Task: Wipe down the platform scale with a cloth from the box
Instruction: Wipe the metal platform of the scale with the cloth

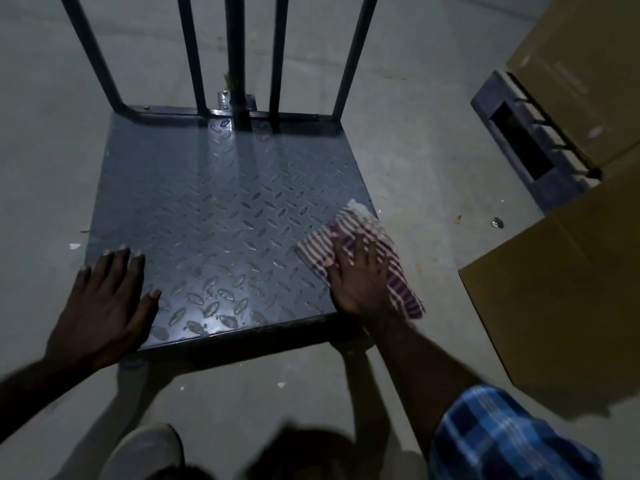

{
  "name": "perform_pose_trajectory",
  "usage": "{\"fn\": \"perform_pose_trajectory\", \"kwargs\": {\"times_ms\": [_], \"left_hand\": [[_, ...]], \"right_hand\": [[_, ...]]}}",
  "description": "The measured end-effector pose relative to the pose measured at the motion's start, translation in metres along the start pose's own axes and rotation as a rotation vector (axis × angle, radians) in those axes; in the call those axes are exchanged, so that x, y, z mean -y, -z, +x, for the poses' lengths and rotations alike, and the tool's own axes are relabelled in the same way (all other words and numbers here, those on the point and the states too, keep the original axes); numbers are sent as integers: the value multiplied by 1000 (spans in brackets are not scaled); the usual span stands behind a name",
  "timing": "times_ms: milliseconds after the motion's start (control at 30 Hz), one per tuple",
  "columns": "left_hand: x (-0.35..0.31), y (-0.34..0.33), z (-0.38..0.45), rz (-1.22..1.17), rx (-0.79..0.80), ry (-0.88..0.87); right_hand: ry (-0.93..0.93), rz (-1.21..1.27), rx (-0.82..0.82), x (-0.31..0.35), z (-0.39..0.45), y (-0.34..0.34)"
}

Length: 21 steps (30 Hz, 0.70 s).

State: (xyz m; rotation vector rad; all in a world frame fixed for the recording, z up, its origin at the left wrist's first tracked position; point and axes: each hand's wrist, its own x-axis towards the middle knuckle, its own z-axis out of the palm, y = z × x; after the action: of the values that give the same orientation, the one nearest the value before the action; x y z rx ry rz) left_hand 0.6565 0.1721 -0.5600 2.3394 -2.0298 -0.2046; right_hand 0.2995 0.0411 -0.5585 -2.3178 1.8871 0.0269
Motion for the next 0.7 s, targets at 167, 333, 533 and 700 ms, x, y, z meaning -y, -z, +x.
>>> {"fn": "perform_pose_trajectory", "kwargs": {"times_ms": [167,333,533,700], "left_hand": [[-1,1,-1,-29,-14,10],[-2,1,0,-30,-27,24],[-1,0,0,-47,-36,40],[-1,0,1,-58,-37,37]], "right_hand": [[324,72,-13,-17,3,1],[-246,-3,-140,-1,24,-12],[68,-43,-55,20,56,-5],[152,-10,-42,-3,40,0]]}}
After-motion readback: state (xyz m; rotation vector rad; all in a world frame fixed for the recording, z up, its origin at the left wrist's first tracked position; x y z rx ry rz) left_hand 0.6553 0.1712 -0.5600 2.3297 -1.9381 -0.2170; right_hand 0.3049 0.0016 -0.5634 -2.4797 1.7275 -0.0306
